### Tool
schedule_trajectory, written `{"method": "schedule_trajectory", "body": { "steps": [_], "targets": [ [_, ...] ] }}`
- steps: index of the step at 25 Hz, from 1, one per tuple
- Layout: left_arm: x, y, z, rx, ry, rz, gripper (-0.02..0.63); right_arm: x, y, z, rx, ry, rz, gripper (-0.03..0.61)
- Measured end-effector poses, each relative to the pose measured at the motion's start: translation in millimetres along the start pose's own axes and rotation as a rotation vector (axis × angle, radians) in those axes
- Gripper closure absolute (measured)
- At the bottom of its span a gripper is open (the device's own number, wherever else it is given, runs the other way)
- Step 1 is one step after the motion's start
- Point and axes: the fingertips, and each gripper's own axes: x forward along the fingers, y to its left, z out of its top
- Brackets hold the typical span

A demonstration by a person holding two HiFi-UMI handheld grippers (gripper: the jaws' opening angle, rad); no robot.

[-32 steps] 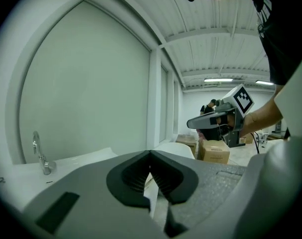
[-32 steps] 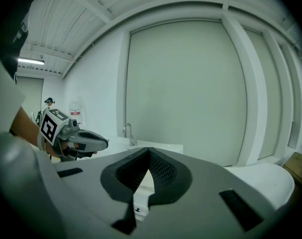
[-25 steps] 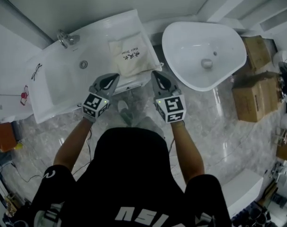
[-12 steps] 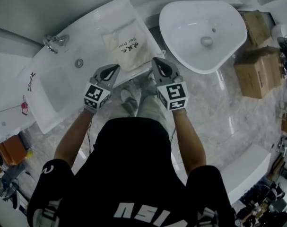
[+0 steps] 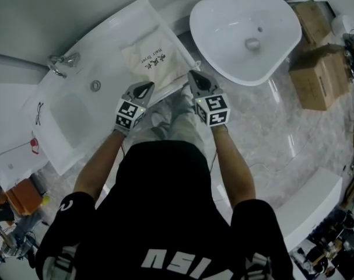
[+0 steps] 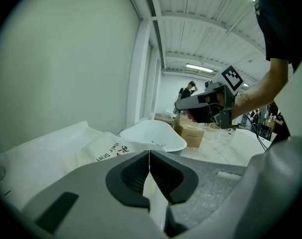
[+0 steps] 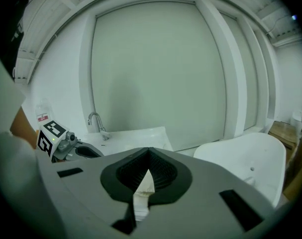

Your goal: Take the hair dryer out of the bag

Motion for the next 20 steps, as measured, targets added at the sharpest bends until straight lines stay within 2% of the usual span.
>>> {"method": "schedule_trajectory", "body": {
  "steps": [3, 8, 10, 15, 20],
  "targets": [
    [13.2, -4.6, -16.8, 0.003, 0.047, -0.028, 0.614, 2.4, -7.4, -15.1, 0.029, 0.022, -0.003, 0.589],
    [35.8, -11.8, -48.9, 0.037, 0.153, -0.071, 0.485, 5.4, -20.0, -37.6, 0.066, 0.047, -0.016, 0.589],
    [43.9, -13.0, -62.2, 0.065, 0.204, -0.07, 0.461, 4.4, -22.6, -43.6, 0.077, 0.053, -0.02, 0.589],
    [61.3, -8.9, -86.5, 0.11, 0.307, -0.047, 0.457, 6.5, -24.0, -60.6, 0.099, 0.083, -0.022, 0.589],
    [71.6, -1.8, -94.8, 0.118, 0.344, -0.028, 0.483, 9.2, -22.1, -72.4, 0.116, 0.103, -0.021, 0.589]
  ]
}}
